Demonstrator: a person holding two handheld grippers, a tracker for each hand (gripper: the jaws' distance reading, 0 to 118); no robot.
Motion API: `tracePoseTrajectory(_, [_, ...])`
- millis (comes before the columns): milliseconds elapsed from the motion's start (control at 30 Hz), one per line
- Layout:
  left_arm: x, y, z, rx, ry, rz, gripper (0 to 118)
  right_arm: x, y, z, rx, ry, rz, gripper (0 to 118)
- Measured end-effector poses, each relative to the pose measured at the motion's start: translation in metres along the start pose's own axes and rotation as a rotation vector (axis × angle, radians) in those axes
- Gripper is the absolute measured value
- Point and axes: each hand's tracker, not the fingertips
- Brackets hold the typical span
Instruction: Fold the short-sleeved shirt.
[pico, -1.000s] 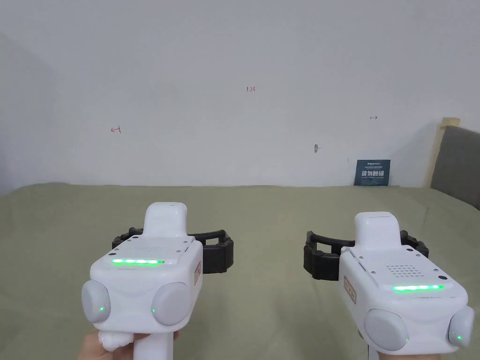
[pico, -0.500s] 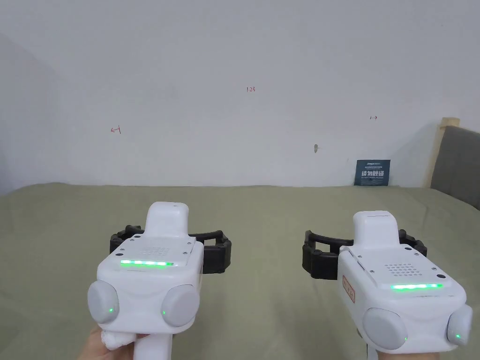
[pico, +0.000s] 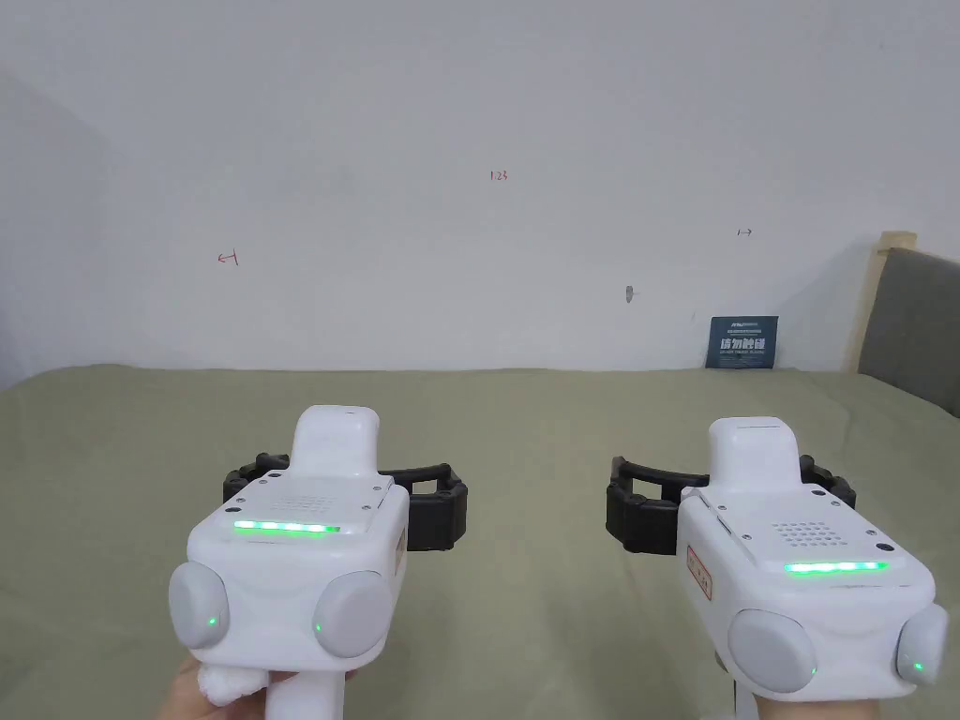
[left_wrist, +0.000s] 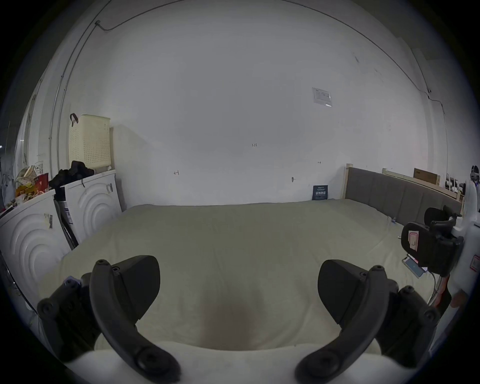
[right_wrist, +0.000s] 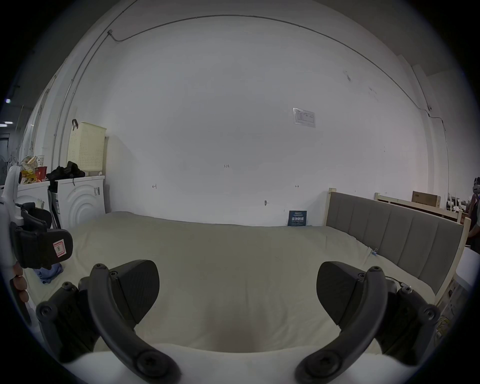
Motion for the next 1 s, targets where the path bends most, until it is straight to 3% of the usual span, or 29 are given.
tracePoseTrajectory(300, [-0.002,0.007,0.005,-0.023,-0.048,0.026,118,0.0,0.001,0.0,0.0,0.002,0.002,118])
tracePoseTrajectory(567, [-0.002,0.002,0.002,0.016,0.012,0.001,118,-0.001,0.001,0.003,-0.001,0.007,0.009,118])
tracePoseTrajectory(767, [-0.004,0.006,-0.007,-0.062,0.048,-0.002,118,-0.002,-0.001,0.002,-0.006,0.011,0.006,118])
tracePoseTrajectory(867, [-0.008,0.005,-0.013,-0.051,0.095,0.028,118,-0.003,-0.002,0.003,-0.011,0.019,0.007,118])
tracePoseTrajectory(967, [-0.018,0.009,-0.014,-0.081,0.057,0.168,118,-0.003,-0.003,0.004,-0.012,0.02,0.017,118])
tracePoseTrajectory(1000, [-0.024,0.008,-0.011,-0.096,-0.015,0.205,118,-0.002,-0.003,0.003,-0.014,0.021,0.016,118])
